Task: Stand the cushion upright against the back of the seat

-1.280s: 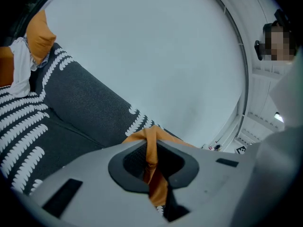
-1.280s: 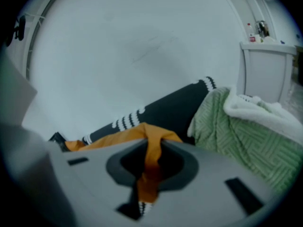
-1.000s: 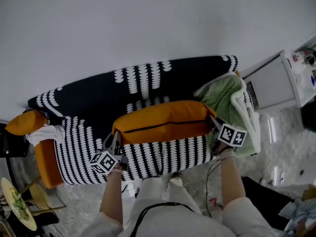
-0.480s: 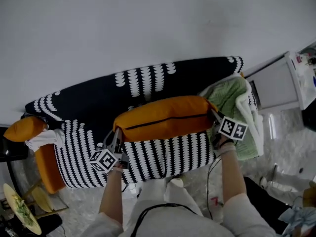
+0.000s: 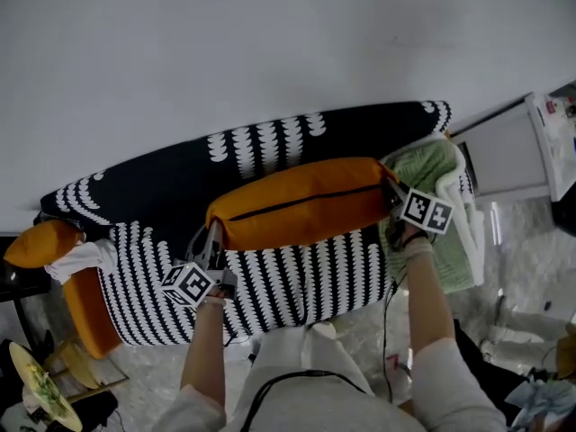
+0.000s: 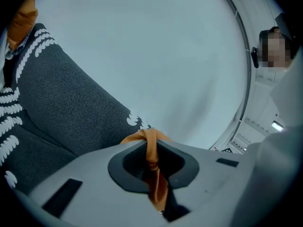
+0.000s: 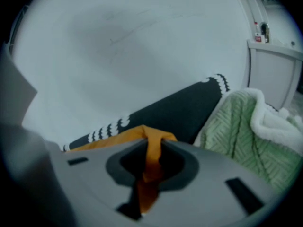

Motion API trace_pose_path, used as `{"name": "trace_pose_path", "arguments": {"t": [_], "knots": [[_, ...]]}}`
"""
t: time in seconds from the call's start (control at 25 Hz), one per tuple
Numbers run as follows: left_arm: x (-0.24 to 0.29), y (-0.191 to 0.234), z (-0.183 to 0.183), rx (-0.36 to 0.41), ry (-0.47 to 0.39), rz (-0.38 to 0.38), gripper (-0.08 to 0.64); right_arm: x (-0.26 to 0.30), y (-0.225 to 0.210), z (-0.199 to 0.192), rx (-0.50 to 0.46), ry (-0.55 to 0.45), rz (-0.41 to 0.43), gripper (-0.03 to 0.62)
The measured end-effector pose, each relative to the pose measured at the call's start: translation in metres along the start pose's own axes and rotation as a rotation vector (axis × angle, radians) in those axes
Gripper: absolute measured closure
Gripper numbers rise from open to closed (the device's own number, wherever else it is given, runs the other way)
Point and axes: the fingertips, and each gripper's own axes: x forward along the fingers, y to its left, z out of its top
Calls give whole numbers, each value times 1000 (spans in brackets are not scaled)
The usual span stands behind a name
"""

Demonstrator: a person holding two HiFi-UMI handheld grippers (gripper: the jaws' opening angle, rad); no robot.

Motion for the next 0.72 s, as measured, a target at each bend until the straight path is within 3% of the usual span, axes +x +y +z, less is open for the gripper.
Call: {"name": "trace_pose_path", "arguments": {"t": [0.72], "knots": [[46, 22, 30, 11, -56, 16, 508, 64, 8, 39, -48, 4, -30, 529]]}}
